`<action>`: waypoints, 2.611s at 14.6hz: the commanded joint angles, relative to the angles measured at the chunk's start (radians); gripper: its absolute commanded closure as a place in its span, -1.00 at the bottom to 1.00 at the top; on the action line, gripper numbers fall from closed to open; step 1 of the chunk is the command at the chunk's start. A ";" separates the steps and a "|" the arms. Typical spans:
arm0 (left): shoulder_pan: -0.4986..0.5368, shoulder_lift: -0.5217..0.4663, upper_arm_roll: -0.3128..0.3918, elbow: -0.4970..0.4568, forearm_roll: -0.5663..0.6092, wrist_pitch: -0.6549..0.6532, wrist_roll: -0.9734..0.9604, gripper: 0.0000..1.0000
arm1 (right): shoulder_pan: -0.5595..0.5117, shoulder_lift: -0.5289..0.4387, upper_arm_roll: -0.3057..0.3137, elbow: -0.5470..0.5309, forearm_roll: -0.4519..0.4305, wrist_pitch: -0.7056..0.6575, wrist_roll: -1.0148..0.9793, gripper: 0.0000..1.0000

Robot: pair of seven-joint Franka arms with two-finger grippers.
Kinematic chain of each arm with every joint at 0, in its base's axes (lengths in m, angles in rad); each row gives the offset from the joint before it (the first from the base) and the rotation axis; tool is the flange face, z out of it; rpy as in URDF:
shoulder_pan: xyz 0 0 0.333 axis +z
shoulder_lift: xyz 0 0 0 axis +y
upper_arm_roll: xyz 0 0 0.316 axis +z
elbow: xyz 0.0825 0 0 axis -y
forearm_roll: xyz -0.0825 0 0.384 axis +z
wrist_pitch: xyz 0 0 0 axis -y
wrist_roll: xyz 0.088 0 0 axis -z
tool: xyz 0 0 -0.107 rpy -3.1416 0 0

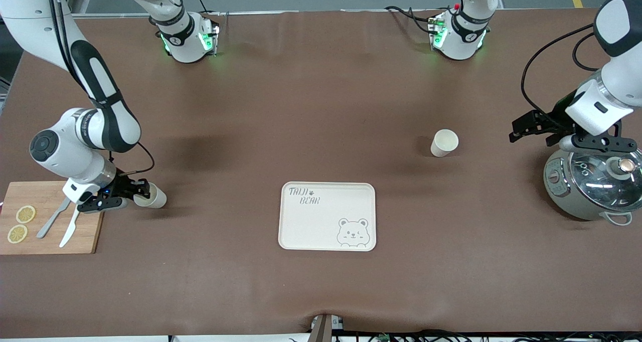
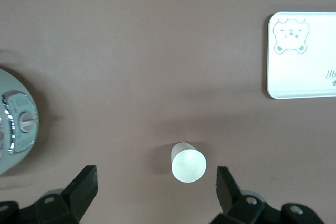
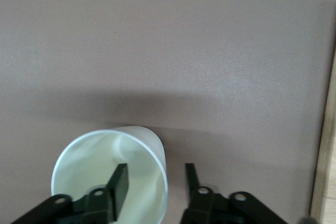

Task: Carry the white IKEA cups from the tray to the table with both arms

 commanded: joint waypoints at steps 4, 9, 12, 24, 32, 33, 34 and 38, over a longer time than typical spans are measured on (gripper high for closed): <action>-0.229 -0.008 0.112 0.106 0.210 -0.147 -0.006 -1.00 | -0.014 -0.011 0.013 0.045 0.022 -0.082 -0.043 -1.00; -0.313 -0.008 0.162 0.183 0.210 -0.231 -0.014 -1.00 | -0.017 -0.014 0.010 0.306 0.010 -0.502 -0.046 -1.00; -0.363 -0.008 0.222 0.217 0.192 -0.256 -0.026 -1.00 | -0.010 -0.055 0.010 0.510 -0.050 -0.787 -0.045 -1.00; -0.407 -0.020 0.293 0.243 0.171 -0.331 -0.006 -1.00 | 0.054 -0.351 0.021 0.636 -0.042 -1.182 0.247 -1.00; -0.403 -0.014 0.294 0.244 0.152 -0.359 -0.009 -1.00 | 0.043 -0.422 0.009 0.621 -0.054 -1.279 0.289 -1.00; -0.403 -0.011 0.294 0.244 0.132 -0.357 -0.014 -1.00 | 0.043 -0.434 0.009 0.599 -0.054 -1.276 0.325 -1.00; -0.400 -0.011 0.299 0.244 0.108 -0.354 -0.015 -1.00 | 0.040 -0.442 0.007 0.583 -0.054 -1.272 0.366 -1.00; -0.404 -0.011 0.310 0.244 0.103 -0.351 -0.041 -1.00 | -0.021 -0.442 0.009 0.544 -0.094 -1.236 0.226 -1.00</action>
